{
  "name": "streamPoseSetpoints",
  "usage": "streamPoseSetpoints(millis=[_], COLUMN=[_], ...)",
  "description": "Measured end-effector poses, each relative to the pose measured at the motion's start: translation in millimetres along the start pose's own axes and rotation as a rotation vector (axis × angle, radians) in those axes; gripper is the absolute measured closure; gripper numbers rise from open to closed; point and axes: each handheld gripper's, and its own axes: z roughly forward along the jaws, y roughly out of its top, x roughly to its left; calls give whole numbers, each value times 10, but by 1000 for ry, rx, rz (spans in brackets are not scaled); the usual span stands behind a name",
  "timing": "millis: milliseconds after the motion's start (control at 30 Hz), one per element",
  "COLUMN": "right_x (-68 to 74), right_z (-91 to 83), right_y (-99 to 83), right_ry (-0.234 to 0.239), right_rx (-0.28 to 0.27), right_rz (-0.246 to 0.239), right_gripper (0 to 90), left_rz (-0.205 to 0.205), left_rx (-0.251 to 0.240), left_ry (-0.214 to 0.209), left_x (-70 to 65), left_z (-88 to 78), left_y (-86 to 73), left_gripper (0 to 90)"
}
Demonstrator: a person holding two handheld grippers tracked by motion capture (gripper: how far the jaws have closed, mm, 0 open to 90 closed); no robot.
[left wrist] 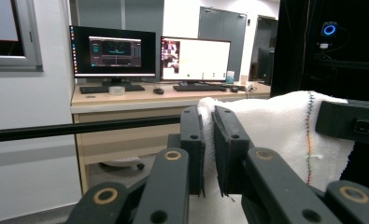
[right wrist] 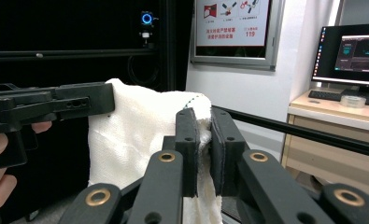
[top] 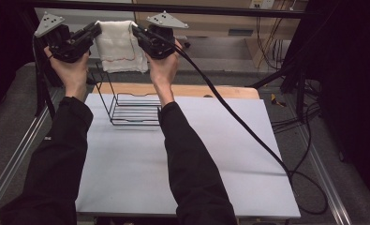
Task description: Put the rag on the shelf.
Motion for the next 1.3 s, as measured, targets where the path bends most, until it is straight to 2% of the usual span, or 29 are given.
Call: streamPoseSetpoints(millis=[267,467,900,1100,1200,1300], right_x=[-23,-43,-18,-22,-49,-77], right_z=[55,45,-42,-44,-49,-71], right_y=[-11,-93,-258,-311,-320,-328], right_ry=[-1,-12,-12,-21,-26,-29], right_rx=[16,47,71,85,83,77], right_rz=[-18,-27,-14,-24,-23,-25], right_gripper=[829,829,828,828,828,828], left_rz=[5,9,21,16,28,20], left_rx=[8,25,56,74,91,83], left_ry=[-5,-15,-36,-31,-28,-37], left_x=[36,28,-15,-16,-35,-64], left_z=[56,57,6,65,126,163], left_y=[-17,-138,-289,-337,-330,-318], left_gripper=[826,825,824,824,825,825])
